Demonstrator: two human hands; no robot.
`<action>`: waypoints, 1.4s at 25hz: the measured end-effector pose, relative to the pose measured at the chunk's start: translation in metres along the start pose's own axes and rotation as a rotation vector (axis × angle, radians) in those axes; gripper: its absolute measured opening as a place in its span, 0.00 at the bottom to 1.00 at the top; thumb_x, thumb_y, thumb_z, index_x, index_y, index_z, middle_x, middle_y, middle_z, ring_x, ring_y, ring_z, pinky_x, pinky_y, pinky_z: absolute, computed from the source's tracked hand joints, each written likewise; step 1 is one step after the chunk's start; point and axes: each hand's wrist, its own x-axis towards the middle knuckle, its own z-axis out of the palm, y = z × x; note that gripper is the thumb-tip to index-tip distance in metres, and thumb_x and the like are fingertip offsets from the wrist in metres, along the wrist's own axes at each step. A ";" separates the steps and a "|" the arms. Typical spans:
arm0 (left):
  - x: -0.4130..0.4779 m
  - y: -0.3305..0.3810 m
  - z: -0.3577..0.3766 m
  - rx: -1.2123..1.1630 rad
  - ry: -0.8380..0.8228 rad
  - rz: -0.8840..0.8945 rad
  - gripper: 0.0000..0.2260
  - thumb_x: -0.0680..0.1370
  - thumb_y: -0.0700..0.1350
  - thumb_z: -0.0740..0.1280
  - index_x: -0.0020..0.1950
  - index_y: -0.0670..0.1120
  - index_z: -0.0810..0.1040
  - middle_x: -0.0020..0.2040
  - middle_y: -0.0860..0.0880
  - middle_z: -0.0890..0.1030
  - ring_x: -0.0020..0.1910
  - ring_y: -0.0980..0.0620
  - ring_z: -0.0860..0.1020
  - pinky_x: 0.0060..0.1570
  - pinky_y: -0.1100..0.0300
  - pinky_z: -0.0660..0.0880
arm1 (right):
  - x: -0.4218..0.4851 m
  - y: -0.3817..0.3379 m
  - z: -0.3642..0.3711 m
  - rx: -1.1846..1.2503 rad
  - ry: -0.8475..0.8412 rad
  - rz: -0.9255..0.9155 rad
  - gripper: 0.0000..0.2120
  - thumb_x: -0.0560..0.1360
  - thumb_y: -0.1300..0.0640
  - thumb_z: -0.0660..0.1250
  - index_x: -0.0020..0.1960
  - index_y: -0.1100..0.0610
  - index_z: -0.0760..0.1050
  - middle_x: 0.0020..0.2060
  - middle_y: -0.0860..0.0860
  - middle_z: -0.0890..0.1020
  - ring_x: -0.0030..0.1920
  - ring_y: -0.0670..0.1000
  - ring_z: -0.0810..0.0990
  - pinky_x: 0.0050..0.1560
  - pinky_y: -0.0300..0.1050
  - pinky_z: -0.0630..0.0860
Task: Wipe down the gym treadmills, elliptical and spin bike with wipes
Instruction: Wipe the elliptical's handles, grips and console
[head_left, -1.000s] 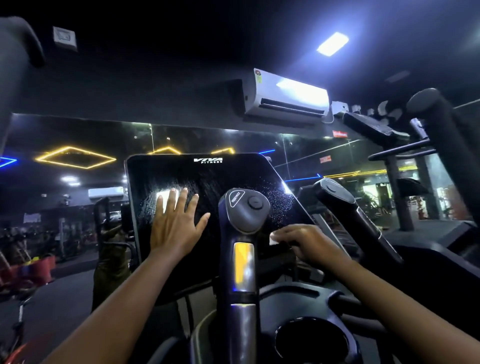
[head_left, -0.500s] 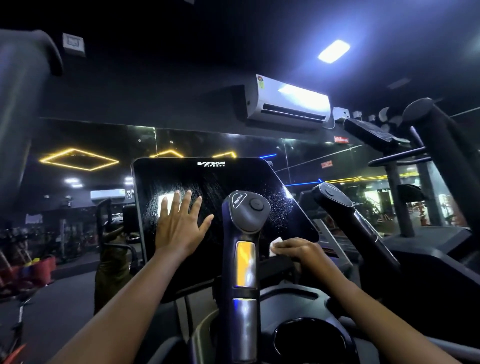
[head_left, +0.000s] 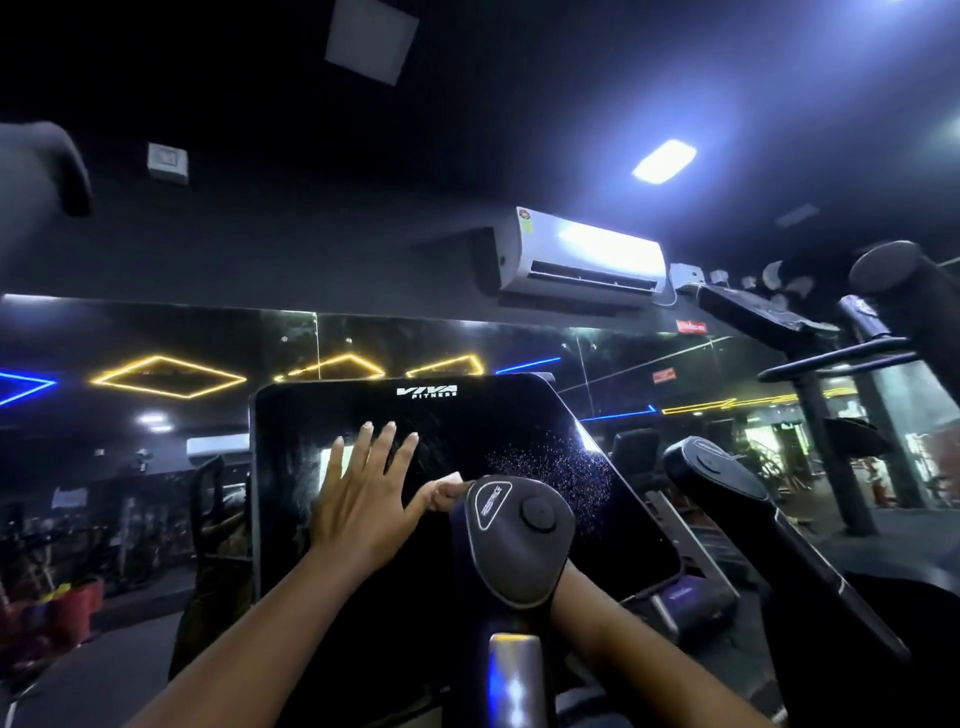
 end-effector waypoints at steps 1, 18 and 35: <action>-0.001 0.001 0.001 0.004 -0.024 0.002 0.48 0.60 0.70 0.25 0.78 0.53 0.42 0.79 0.49 0.43 0.77 0.49 0.39 0.75 0.47 0.37 | 0.004 0.020 0.010 0.076 0.032 -0.073 0.14 0.75 0.58 0.59 0.59 0.56 0.76 0.55 0.54 0.78 0.36 0.23 0.69 0.44 0.28 0.65; -0.011 0.002 0.011 0.032 0.117 0.098 0.40 0.81 0.60 0.35 0.55 0.39 0.83 0.55 0.37 0.81 0.54 0.36 0.80 0.54 0.44 0.61 | 0.069 0.093 0.009 -0.247 0.254 -0.071 0.17 0.76 0.59 0.63 0.64 0.51 0.75 0.62 0.44 0.77 0.61 0.49 0.74 0.62 0.45 0.70; -0.007 -0.001 0.017 0.087 0.201 0.081 0.40 0.81 0.60 0.36 0.55 0.39 0.83 0.54 0.37 0.82 0.53 0.36 0.81 0.55 0.44 0.61 | 0.103 0.100 0.015 -0.114 0.339 -0.024 0.14 0.78 0.55 0.59 0.62 0.50 0.77 0.62 0.47 0.77 0.62 0.47 0.73 0.60 0.39 0.67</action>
